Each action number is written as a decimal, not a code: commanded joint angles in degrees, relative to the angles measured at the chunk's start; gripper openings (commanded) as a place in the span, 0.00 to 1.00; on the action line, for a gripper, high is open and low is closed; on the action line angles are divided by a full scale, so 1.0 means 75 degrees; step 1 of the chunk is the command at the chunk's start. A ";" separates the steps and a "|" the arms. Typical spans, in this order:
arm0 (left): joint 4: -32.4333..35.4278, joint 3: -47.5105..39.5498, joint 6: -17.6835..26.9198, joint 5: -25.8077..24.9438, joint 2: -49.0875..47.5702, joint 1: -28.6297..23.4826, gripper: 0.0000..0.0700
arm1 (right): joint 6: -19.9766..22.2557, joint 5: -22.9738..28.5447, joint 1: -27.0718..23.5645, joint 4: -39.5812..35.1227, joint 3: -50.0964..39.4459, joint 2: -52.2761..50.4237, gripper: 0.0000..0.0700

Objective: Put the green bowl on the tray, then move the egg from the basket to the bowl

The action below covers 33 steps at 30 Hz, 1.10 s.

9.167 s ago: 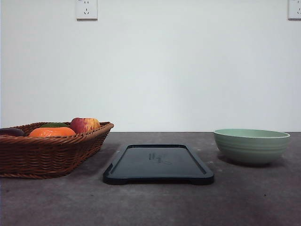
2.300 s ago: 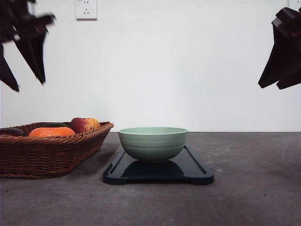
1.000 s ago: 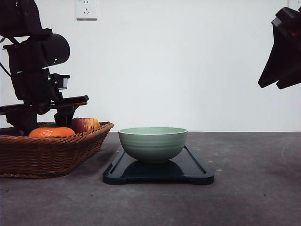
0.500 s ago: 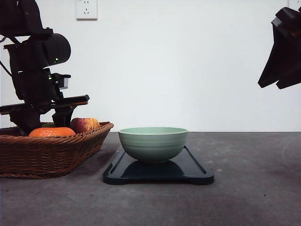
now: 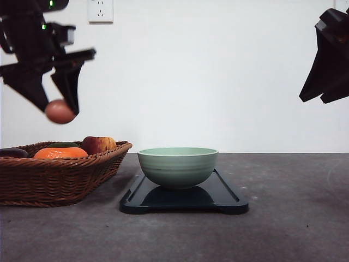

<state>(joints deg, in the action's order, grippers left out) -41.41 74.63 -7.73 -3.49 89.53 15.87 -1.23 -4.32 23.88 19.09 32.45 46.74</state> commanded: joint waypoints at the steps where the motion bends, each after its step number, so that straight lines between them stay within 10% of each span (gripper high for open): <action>1: 0.0115 0.0128 0.0230 -0.0245 -0.0043 0.0114 0.21 | 0.0082 0.0012 0.0032 -0.0029 0.0017 0.0052 0.38; 10: 0.1498 0.0128 0.0166 -0.1539 0.0030 0.0922 0.21 | 0.0082 0.0015 0.0032 -0.0032 0.0017 0.0052 0.38; 33: 0.3909 0.0128 0.0497 -0.0005 0.2248 0.2927 0.21 | 0.0082 0.0015 0.0032 -0.0032 0.0017 0.0052 0.38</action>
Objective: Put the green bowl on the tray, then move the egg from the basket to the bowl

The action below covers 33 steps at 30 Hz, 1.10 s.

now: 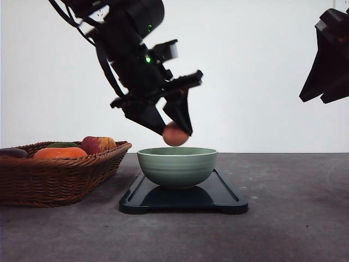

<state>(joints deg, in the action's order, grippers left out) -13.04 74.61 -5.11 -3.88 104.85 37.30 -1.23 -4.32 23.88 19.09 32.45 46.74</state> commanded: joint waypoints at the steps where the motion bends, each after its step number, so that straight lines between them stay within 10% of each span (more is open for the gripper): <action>1: 0.0181 0.0131 0.0146 0.0070 0.0271 0.0082 0.21 | 0.0082 0.0015 0.0032 -0.0032 0.0017 0.0052 0.38; 33: 0.0264 0.0131 0.0134 0.0332 0.0925 0.0102 0.21 | 0.0079 0.0009 0.0032 -0.0035 0.0017 0.0052 0.38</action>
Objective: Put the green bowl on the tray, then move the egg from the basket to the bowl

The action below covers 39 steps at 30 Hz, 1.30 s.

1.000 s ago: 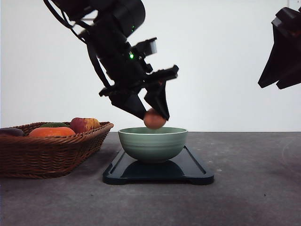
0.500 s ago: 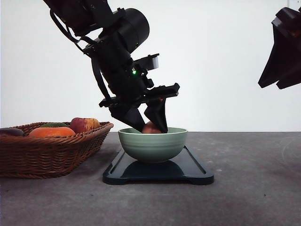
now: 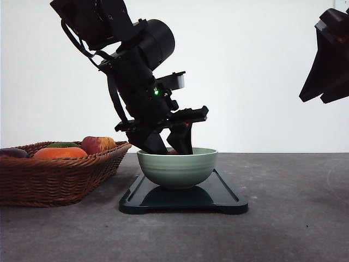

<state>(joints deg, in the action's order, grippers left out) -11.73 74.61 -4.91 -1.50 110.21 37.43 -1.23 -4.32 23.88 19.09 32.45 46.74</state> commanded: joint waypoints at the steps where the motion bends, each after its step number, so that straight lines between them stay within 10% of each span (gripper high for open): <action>1: 0.0090 0.0131 0.0108 0.0012 0.0210 0.0085 0.21 | 0.0079 0.0009 0.0032 -0.0035 0.0017 0.0052 0.38; 39: 0.0119 0.0131 0.0100 0.0015 0.0312 0.0111 0.21 | 0.0079 -0.0009 0.0032 -0.0068 0.0017 0.0052 0.38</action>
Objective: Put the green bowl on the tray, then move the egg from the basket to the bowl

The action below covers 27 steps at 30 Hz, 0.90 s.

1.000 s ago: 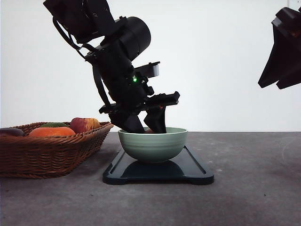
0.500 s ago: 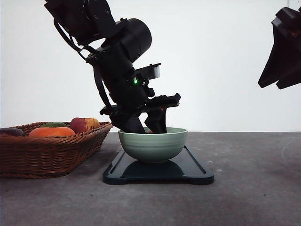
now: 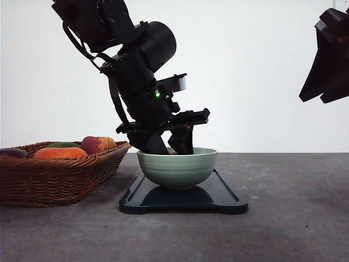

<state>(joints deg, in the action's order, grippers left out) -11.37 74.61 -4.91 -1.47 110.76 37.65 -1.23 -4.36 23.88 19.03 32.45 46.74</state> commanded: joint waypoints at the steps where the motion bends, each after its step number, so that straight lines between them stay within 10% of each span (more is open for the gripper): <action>1: 0.0062 0.0131 0.0083 0.0011 0.0268 0.0082 0.21 | 0.0079 -0.0006 0.0032 -0.0061 0.0017 0.0052 0.38; 10: 0.0051 0.0131 -0.0157 0.0009 0.0388 0.0093 0.22 | 0.0082 -0.0003 0.0032 -0.0064 0.0017 0.0052 0.38; 18: -0.0101 0.0159 -0.0157 0.0011 0.0351 0.0090 0.51 | 0.0082 -0.0003 0.0032 -0.0064 0.0017 0.0052 0.38; 27: -0.1944 0.1394 -0.0151 0.0017 0.0306 0.0079 0.51 | 0.0082 -0.0006 0.0032 -0.0077 0.0017 0.0052 0.38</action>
<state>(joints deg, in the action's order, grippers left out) -25.51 83.21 -5.61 -1.47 112.14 37.74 -1.23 -4.36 23.88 19.01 32.45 46.74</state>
